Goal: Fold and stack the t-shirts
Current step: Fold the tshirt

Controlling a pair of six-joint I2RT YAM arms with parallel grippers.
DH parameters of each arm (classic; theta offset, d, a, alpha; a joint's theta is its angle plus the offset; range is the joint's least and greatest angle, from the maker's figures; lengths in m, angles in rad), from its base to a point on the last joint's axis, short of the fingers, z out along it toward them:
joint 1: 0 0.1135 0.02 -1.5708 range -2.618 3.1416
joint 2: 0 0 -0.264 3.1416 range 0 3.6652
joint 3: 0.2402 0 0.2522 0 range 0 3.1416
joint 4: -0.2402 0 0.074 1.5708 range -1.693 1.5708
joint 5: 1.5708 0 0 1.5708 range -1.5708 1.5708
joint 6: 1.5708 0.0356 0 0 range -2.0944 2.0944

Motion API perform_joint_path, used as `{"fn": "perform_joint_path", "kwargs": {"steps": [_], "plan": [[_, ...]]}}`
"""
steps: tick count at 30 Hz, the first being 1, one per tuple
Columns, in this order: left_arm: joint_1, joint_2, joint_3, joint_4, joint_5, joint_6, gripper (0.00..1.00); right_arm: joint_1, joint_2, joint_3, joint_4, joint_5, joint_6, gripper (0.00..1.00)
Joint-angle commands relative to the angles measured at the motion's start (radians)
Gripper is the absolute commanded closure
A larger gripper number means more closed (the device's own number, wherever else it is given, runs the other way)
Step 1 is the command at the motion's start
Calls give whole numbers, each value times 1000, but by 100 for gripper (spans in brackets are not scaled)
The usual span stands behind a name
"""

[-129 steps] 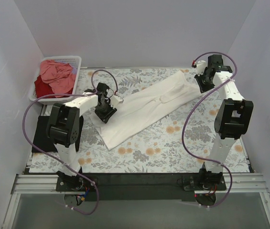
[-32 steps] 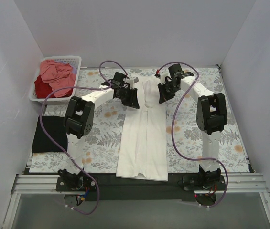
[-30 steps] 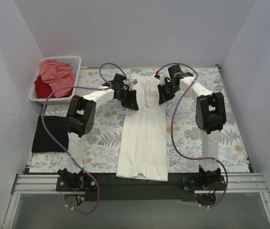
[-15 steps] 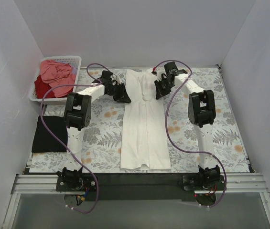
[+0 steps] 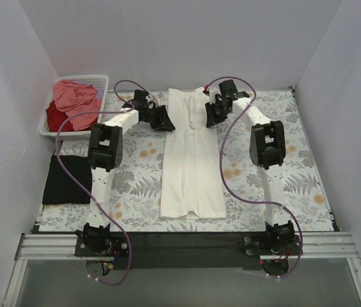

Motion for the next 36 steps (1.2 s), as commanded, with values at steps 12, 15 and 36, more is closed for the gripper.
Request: {"fn": "perform_joint_path", "kwargs": {"steps": [12, 15, 36], "plan": [[11, -531, -36, 19, 13, 264, 16, -19, -488, -19, 56, -33, -229, 21], [11, -690, -117, 45, -14, 354, 14, -16, -626, -97, 70, -29, -271, 17], [-597, -1552, -1257, -18, -154, 825, 19, 387, -1473, -1308, -10, -89, -725, 9]]}}
